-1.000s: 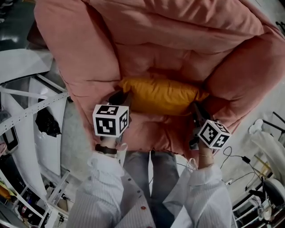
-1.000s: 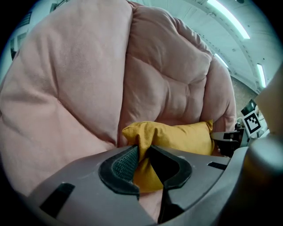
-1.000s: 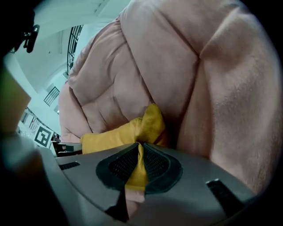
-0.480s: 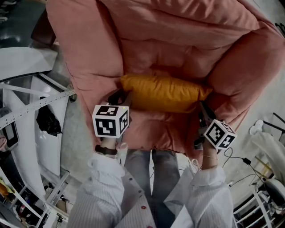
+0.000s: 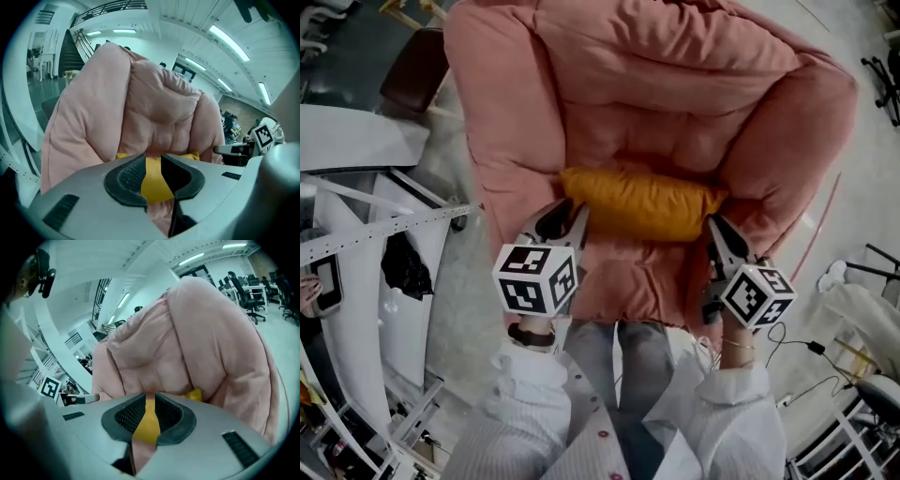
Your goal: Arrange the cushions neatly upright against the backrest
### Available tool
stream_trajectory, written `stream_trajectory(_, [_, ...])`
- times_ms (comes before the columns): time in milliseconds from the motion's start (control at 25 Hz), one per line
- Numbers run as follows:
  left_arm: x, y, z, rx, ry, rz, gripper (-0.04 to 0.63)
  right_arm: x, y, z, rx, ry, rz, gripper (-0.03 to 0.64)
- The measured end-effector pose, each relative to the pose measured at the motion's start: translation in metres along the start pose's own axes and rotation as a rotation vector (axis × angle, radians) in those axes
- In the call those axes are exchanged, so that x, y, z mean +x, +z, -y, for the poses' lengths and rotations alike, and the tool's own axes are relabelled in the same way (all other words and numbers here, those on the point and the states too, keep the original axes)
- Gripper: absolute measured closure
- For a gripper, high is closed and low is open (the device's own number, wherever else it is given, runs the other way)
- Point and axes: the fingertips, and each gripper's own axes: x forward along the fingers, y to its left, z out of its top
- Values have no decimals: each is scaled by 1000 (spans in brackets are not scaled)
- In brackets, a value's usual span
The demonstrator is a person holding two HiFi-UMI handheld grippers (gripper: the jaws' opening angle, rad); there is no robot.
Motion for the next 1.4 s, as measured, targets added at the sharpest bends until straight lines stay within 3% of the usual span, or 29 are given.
stream_trajectory(360, [-52,46,53,-9,-75,100,496,-57,59,-71,-128,61,92,588])
stream_trajectory(640, [-114,116,96,15,-124,248,532,-117,124,-135,-185,180,194,588])
stream_trajectory(880, [-167,166,151,85,-223,358,559,-170,164,-193,-320,251,250,589])
stream_trajectory(1080, [-217,190,197,213,-294,428,577,-216,190,-238,-389,311,350,589])
stream_trajectory(1400, [-270,226,246,357,-330,563,583,-258,218,-275,-494,393,411,595])
